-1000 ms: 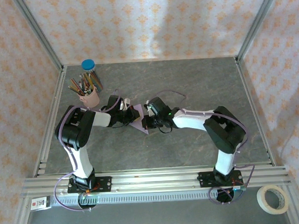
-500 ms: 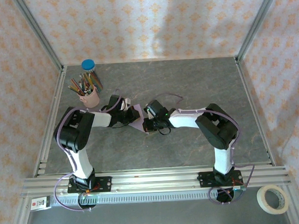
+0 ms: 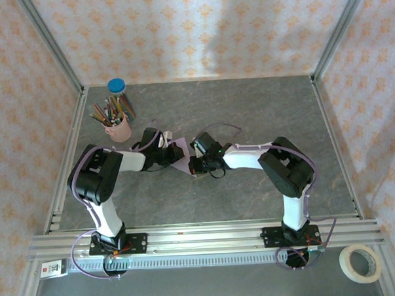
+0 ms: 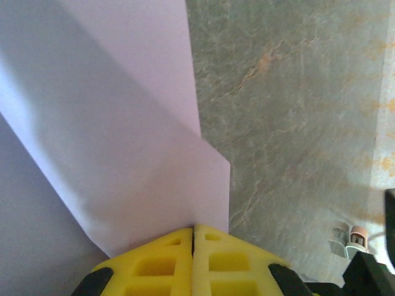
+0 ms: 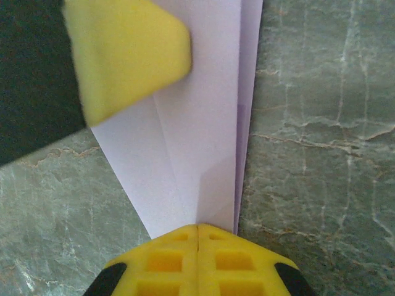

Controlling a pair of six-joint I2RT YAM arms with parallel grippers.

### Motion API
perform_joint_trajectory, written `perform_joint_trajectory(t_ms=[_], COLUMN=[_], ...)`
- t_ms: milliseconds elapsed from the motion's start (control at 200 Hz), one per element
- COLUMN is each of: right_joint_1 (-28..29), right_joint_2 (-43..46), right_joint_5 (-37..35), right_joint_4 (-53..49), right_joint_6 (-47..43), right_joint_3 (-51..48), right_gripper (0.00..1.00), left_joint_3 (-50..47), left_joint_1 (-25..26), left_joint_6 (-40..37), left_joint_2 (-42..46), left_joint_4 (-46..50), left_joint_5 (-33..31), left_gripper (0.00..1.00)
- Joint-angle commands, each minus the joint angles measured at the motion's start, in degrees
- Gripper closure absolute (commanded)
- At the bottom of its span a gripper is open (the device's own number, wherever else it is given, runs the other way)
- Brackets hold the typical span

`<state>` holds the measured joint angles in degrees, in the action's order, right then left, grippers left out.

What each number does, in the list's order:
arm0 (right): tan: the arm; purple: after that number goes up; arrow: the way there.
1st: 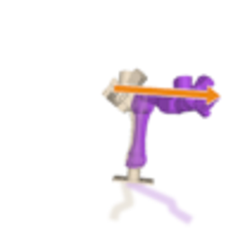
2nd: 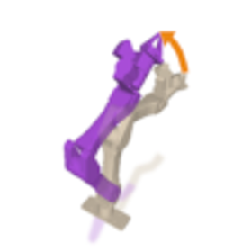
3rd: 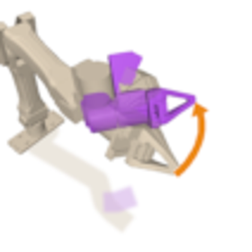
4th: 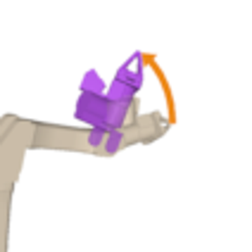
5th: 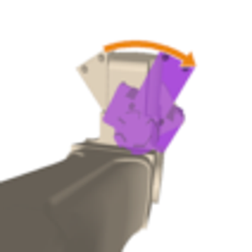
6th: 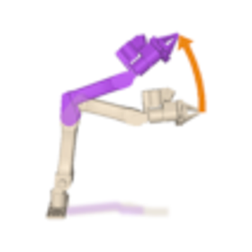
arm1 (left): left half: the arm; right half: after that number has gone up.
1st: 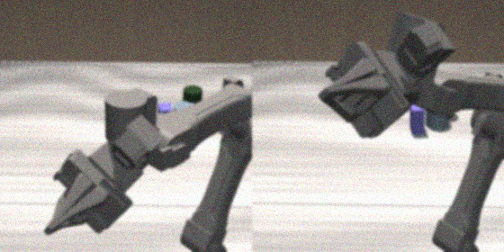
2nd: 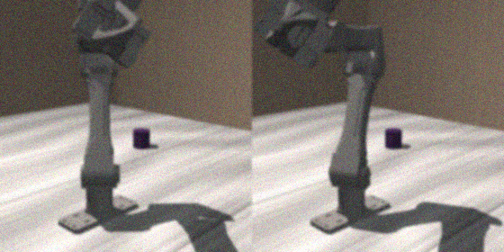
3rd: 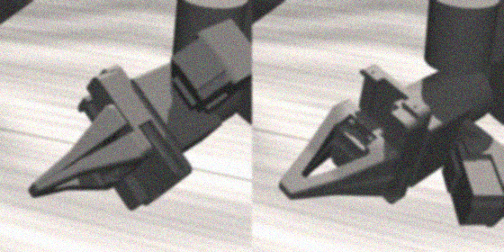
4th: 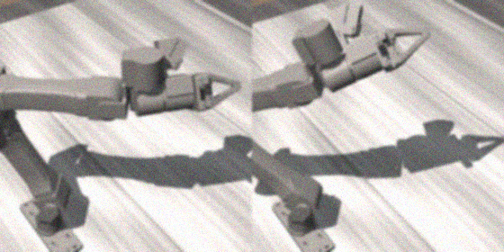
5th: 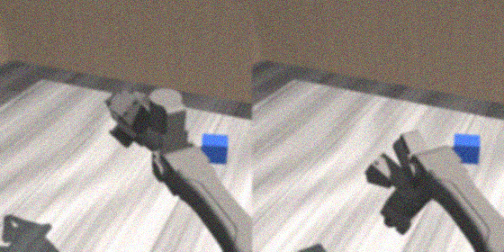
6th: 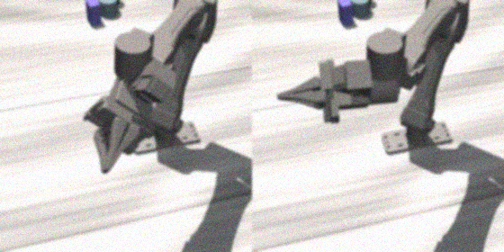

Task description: Fold a paper plane with a square sheet of paper (pick it up from the middle)

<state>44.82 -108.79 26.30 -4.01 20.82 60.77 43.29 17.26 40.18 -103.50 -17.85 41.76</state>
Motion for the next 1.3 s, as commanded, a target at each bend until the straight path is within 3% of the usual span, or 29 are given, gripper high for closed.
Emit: perform_joint_trajectory(t_ms=[0, 395, 901, 1296], right_joint_1=[-0.48, -0.52, -1.3, -1.49], right_joint_2=[-3.13, -2.75, -0.76, -0.33], right_joint_5=[-4.92, -8.25, -8.23, -6.21], right_joint_4=[-8.27, -12.22, -10.06, -7.99], right_joint_6=[0.76, 0.7, 3.67, 4.74], right_joint_3=[-1.4, -5.32, -8.72, -9.21], right_gripper=[1.0, 1.0, 1.0, 1.0], left_joint_3=[-0.32, 4.12, 9.64, 11.07], left_joint_1=[0.41, -3.19, -8.09, -9.16], left_joint_6=[-2.34, -7.82, -11.8, -12.49], left_joint_2=[-1.71, -3.52, -6.85, -7.07], left_joint_4=[-1.49, 5.74, 4.69, 3.37], left_joint_5=[0.05, -9.06, -16.11, -17.52], left_gripper=[0.93, 0.93, 0.94, 0.93])
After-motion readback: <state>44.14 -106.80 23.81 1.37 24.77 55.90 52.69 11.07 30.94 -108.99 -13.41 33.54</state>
